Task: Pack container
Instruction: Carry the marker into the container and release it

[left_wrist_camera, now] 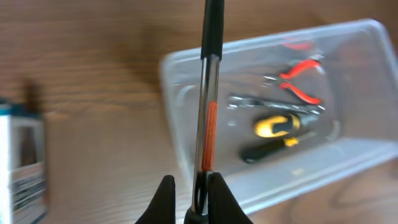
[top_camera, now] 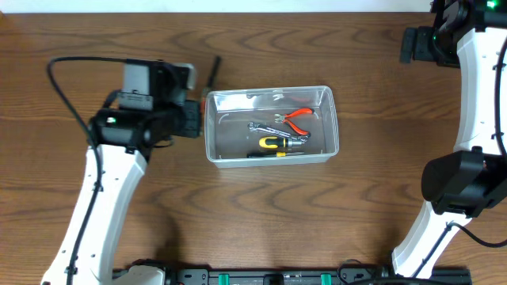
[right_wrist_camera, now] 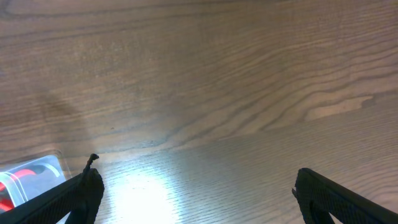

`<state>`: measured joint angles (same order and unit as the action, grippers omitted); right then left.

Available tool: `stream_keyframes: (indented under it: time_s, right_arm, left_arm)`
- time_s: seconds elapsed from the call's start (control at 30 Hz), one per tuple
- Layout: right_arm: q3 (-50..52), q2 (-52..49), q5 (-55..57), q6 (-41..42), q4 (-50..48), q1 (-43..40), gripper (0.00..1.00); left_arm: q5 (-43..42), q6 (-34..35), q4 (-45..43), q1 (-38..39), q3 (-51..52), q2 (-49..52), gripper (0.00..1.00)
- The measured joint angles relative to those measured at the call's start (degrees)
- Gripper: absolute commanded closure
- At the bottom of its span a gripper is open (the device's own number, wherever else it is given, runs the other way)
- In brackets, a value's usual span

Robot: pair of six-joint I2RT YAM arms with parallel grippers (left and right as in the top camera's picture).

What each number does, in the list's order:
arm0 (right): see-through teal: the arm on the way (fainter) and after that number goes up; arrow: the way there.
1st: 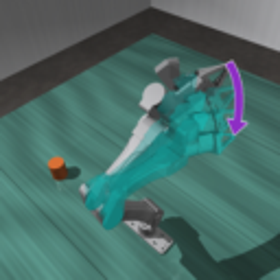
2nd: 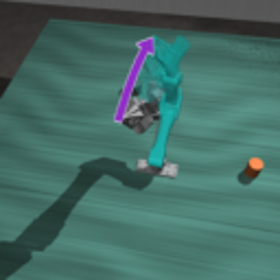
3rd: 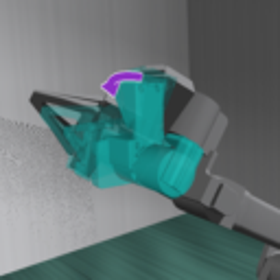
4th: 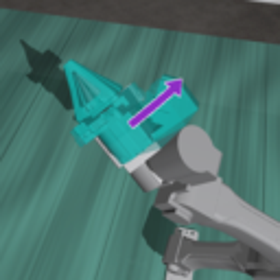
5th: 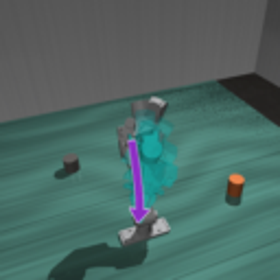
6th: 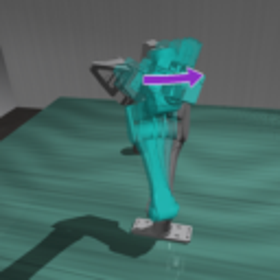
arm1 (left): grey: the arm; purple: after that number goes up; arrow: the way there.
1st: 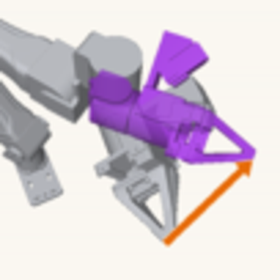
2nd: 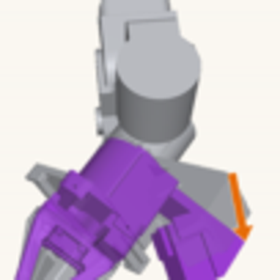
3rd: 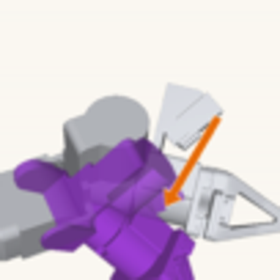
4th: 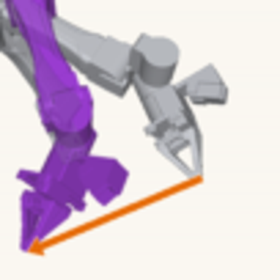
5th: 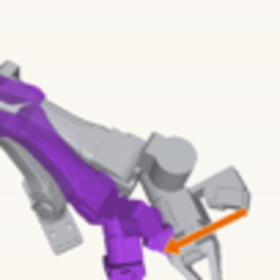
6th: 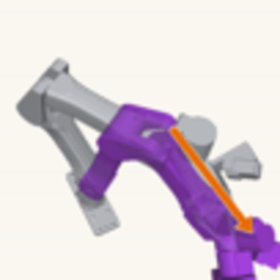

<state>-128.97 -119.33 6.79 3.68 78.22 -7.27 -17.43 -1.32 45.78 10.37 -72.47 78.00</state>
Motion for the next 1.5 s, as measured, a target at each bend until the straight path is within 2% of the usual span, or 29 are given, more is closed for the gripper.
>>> stream_keyframes:
  time_s: [0.33,0.57,1.0,1.4,1.43,1.5]
  right_arm:
    - [0.00,0.00,0.00,0.00,0.00,0.00,0.01]
    - [0.00,0.00,0.00,0.00,0.02,0.00,0.01]
    - [0.00,0.00,0.00,0.00,0.02,0.00,0.01]
    - [0.00,0.00,0.00,0.00,0.02,0.00,0.01]
    - [0.00,0.00,0.00,0.00,0.02,0.00,0.01]
    - [0.00,0.00,0.00,0.00,0.02,0.00,0.01]
  left_arm:
    - [-0.63,-0.76,-1.49,9.53,0.00,1.25,0.94]
    - [-0.61,-3.13,-2.58,12.72,0.00,9.40,0.94]
    - [-0.61,-10.08,-5.01,13.31,0.00,22.51,0.95]
    - [2.27,-12.31,-5.92,13.31,0.00,25.46,0.93]
    - [2.80,-12.33,-5.92,13.31,0.00,25.46,0.92]
    - [3.34,-12.76,-5.99,13.31,0.00,25.46,0.68]
